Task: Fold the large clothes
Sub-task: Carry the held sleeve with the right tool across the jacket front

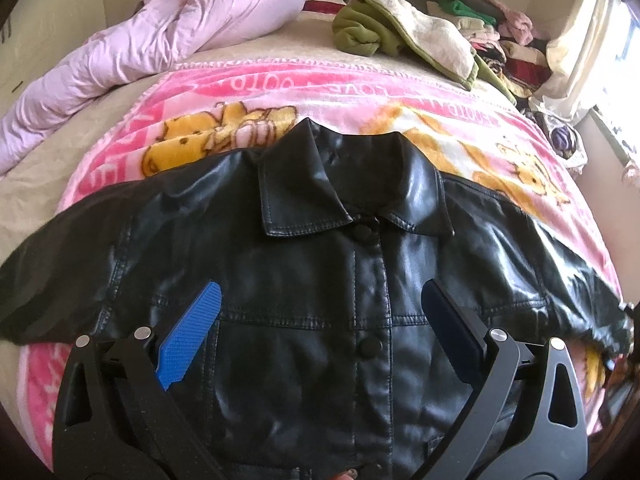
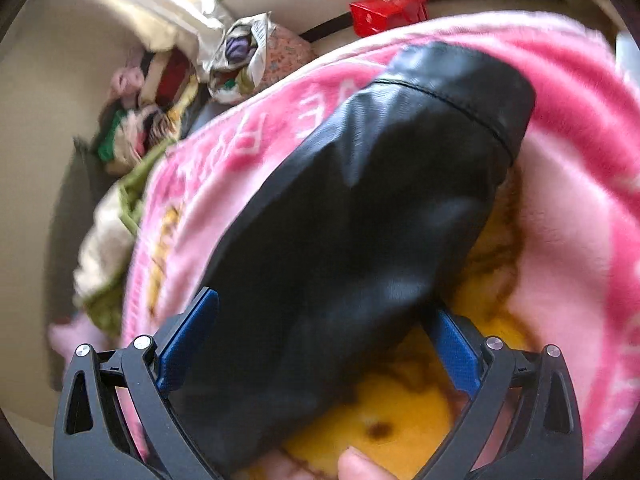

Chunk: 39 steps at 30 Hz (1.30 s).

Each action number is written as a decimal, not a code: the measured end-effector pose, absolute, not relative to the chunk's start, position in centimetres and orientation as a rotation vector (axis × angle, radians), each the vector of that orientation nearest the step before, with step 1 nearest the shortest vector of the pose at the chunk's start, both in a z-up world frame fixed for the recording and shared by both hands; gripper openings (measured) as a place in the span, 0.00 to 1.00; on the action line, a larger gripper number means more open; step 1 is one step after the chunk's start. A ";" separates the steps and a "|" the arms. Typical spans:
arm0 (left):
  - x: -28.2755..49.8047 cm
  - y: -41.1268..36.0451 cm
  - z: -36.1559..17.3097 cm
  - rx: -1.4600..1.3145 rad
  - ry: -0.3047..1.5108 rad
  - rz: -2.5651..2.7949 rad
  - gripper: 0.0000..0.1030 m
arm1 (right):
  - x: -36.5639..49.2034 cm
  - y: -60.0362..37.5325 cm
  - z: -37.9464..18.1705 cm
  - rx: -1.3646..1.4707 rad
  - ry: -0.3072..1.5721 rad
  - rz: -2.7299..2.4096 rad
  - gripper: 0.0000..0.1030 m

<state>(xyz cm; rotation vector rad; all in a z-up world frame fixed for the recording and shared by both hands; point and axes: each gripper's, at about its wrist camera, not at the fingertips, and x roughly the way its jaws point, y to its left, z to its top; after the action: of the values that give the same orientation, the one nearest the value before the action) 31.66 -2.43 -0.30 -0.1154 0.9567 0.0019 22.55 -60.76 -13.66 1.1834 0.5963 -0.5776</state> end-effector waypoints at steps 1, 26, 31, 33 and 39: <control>31.7 -2.5 -0.3 -0.106 0.958 -0.004 0.91 | 22.6 -61.1 -14.0 1.198 0.588 -0.580 0.92; 30.1 1.9 2.5 -0.212 0.927 -0.112 0.91 | 27.4 -46.3 4.2 0.569 0.280 -0.071 0.09; 29.5 4.2 2.9 -0.255 0.920 -0.124 0.91 | 28.4 -40.9 5.5 0.506 0.293 0.066 0.09; 29.0 5.2 3.1 -0.281 0.916 -0.134 0.91 | 28.7 -39.2 5.6 0.488 0.301 0.104 0.09; 28.3 8.6 3.0 -0.405 0.887 -0.158 0.91 | 29.2 -32.0 5.5 0.372 0.351 0.254 0.09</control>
<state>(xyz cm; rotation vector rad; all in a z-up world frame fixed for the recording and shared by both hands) 28.28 8.63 3.03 -0.4054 0.8868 -0.1575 29.16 -32.01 5.46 0.3723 0.3507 0.2541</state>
